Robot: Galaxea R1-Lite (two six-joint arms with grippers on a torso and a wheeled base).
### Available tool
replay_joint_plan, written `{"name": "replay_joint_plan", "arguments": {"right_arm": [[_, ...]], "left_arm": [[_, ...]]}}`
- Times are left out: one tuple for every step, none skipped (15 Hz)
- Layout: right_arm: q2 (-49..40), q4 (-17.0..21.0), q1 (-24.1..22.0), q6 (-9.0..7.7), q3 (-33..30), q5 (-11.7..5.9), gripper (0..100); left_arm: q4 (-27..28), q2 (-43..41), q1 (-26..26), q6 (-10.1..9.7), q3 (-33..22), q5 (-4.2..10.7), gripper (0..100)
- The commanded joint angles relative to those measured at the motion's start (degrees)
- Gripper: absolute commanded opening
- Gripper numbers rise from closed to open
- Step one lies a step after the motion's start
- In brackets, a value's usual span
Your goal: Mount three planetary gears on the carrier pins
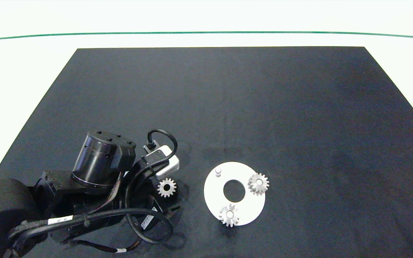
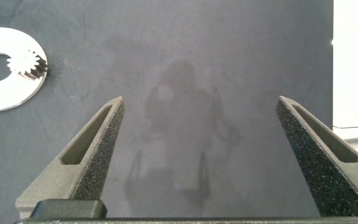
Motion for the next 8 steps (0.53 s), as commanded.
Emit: {"name": "replay_joint_plan", "arguments": {"right_arm": [[0.2,0.1,0.0,-0.06,0.0,-0.13,100],[0.3,0.1,0.0,-0.06,0.0,-0.22,100],[0.3,0.1,0.0,-0.06,0.0,-0.13,100],[0.3,0.1,0.0,-0.06,0.0,-0.13,100],[0.3,0.1,0.0,-0.06,0.0,-0.13,100],[0.3,0.1,0.0,-0.06,0.0,-0.13,100],[0.3,0.1,0.0,-0.06,0.0,-0.22,100],[0.3,0.1,0.0,-0.06,0.0,-0.22,100]], "left_arm": [[-0.1,0.3,0.2,0.12,0.1,0.05,83],[-0.1,0.2,0.3,0.21,0.1,0.05,81],[-0.2,0.2,0.6,0.12,0.2,0.05,78],[-0.2,0.3,0.6,0.12,0.2,-0.04,77],[-0.3,0.3,0.6,0.12,0.2,-0.04,75],[-0.6,0.3,0.6,0.12,0.0,-0.04,72],[-0.9,0.3,0.6,0.21,-0.1,-0.04,71],[-0.9,0.3,0.6,0.21,-0.1,-0.04,69]]}}
